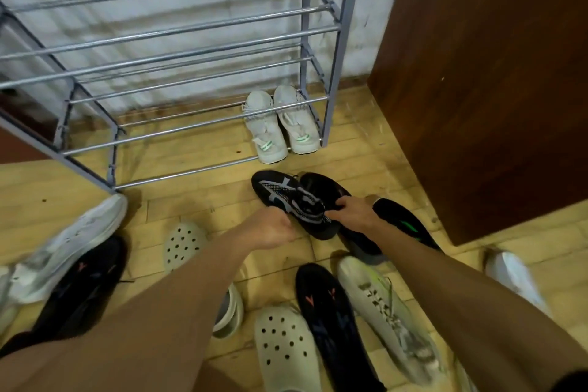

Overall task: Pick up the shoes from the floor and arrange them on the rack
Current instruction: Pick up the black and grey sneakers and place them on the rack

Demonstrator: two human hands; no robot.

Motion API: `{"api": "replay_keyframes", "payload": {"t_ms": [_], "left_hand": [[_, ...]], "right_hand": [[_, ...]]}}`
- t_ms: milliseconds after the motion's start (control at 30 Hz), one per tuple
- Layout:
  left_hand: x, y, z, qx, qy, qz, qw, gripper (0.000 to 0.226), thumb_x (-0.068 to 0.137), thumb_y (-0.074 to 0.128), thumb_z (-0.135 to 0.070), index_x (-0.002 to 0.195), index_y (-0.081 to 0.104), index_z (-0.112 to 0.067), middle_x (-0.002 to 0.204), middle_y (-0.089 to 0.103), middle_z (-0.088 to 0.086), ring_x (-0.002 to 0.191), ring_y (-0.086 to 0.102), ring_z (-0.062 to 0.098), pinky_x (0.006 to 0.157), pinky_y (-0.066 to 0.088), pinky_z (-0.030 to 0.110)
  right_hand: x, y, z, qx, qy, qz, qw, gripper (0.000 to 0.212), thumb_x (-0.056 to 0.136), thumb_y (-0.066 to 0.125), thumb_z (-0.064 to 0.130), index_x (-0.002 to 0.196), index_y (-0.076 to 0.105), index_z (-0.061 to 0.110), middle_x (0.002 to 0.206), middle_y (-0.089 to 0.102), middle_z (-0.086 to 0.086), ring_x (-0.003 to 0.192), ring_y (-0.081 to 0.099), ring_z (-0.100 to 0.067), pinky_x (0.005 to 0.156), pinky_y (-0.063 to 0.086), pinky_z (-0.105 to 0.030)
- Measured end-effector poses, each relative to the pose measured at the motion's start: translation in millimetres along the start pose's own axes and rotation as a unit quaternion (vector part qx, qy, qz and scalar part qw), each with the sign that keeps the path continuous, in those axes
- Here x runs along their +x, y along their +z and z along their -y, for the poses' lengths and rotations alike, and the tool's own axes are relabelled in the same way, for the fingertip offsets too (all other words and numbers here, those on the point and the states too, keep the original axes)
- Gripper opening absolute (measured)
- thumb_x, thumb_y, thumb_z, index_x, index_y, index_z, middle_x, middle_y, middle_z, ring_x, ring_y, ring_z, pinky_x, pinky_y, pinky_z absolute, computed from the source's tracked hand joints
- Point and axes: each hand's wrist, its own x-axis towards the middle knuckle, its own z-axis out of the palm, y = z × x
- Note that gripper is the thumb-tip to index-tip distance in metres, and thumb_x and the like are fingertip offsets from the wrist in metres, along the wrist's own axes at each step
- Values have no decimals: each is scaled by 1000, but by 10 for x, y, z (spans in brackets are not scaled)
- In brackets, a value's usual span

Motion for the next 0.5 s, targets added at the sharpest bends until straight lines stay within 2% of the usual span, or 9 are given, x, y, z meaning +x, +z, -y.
{"api": "replay_keyframes", "payload": {"t_ms": [100, 167, 233, 267, 333, 367, 433, 500], "left_hand": [[83, -10, 56, -17, -3, 4, 1000, 25, 88, 59, -23, 102, 69, -5, 97, 57, 2, 91, 55, 17, 82, 46, 30], [122, -48, 62, -23, 3, 8, 1000, 16, 88, 58, -20, 96, 68, -10, 93, 54, 3, 86, 51, 17, 74, 43, 28], [161, -89, 80, -29, 3, 2, 1000, 2, 87, 56, -16, 86, 55, -17, 92, 48, 4, 83, 45, 16, 63, 35, 25], [173, -105, 98, -34, 2, 0, 999, 5, 87, 56, -16, 85, 52, -18, 93, 47, 3, 84, 44, 16, 62, 34, 23], [147, -130, 118, -40, 1, 1, 999, 3, 89, 55, -16, 88, 52, -17, 95, 48, 2, 88, 45, 16, 70, 37, 25], [119, -137, 122, -40, -1, 2, 999, 2, 90, 54, -15, 90, 53, -16, 94, 49, 1, 90, 45, 16, 72, 37, 25], [58, -130, 144, -47, -1, -4, 999, 2, 92, 53, -15, 93, 52, -16, 86, 48, -4, 91, 45, 14, 65, 37, 19], [-42, -128, 144, -48, -15, -6, 999, 2, 91, 55, -16, 90, 53, -17, 79, 45, -9, 84, 46, 11, 63, 35, 15]], "right_hand": [[238, 154, 107, -54, -11, 27, 998, 70, 87, 63, 41, 144, 39, 7, 144, 47, -14, 131, 46, -32, 106, 41, -40], [390, 231, 131, -134, -4, 49, 990, 67, 84, 64, 41, 139, 42, 9, 142, 46, -17, 129, 45, -36, 104, 42, -45], [500, 257, 152, -183, 5, 58, 981, 61, 78, 68, 37, 128, 48, 8, 136, 47, -19, 123, 47, -38, 97, 47, -44], [529, 243, 178, -194, 10, 64, 979, 58, 75, 70, 34, 122, 51, 6, 133, 49, -19, 119, 50, -38, 90, 49, -40], [507, 185, 260, -209, 17, 73, 975, 53, 72, 74, 28, 114, 56, 3, 126, 56, -19, 112, 57, -36, 77, 50, -35], [477, 151, 299, -215, 20, 75, 974, 52, 73, 76, 26, 115, 56, 2, 124, 58, -18, 110, 59, -34, 75, 51, -34], [383, 91, 330, -221, 29, 67, 972, 52, 76, 77, 23, 118, 56, 1, 122, 59, -17, 111, 60, -33, 81, 55, -35], [267, 35, 291, -208, 33, 58, 976, 55, 75, 79, 23, 120, 55, 1, 123, 60, -16, 110, 61, -33, 85, 57, -39]]}}
